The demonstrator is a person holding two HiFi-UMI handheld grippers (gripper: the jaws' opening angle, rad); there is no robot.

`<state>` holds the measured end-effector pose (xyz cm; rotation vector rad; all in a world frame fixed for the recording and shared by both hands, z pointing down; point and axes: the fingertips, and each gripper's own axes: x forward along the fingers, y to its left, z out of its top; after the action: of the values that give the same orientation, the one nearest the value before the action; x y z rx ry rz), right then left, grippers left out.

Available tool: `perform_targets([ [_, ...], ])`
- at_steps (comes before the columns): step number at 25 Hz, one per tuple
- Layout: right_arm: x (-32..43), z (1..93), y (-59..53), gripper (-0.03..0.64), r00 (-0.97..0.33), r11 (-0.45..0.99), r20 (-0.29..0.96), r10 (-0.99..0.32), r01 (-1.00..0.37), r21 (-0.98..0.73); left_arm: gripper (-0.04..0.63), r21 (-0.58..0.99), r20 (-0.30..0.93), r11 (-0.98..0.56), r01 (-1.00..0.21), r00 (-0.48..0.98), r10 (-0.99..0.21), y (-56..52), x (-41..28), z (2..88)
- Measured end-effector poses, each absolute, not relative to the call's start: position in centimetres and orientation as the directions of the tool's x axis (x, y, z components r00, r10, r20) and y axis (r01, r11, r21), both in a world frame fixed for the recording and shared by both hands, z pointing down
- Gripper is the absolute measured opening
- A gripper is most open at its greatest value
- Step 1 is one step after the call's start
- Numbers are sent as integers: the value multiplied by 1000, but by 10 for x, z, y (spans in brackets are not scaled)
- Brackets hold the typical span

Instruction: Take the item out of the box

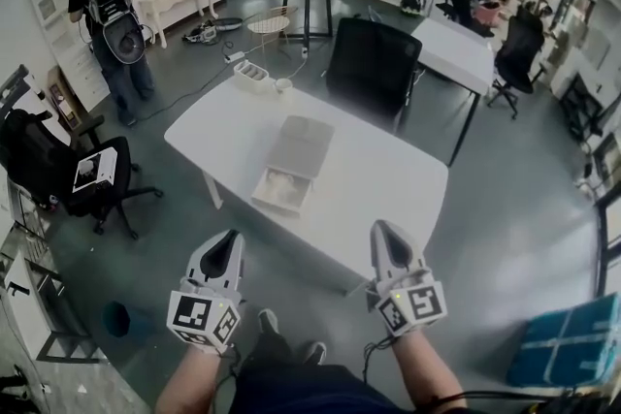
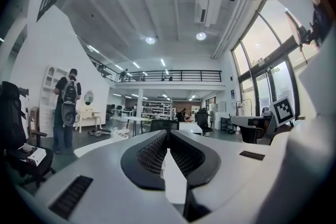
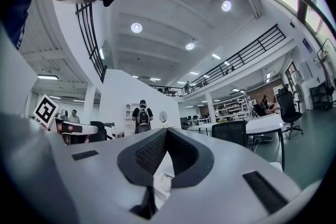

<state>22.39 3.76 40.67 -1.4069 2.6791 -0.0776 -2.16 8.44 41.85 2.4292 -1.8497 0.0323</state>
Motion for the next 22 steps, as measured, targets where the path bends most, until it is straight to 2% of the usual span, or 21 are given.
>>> perform_targets([
  [11, 181, 390, -20, 8, -498, 504, -86, -863, -861, -70, 43, 74, 6, -305, -949, 307, -952, 10, -77, 402],
  [22, 112, 394, -61, 8, -455, 456, -37, -890, -890, -7, 43, 115, -7, -349, -930, 350, -937, -46, -145, 414],
])
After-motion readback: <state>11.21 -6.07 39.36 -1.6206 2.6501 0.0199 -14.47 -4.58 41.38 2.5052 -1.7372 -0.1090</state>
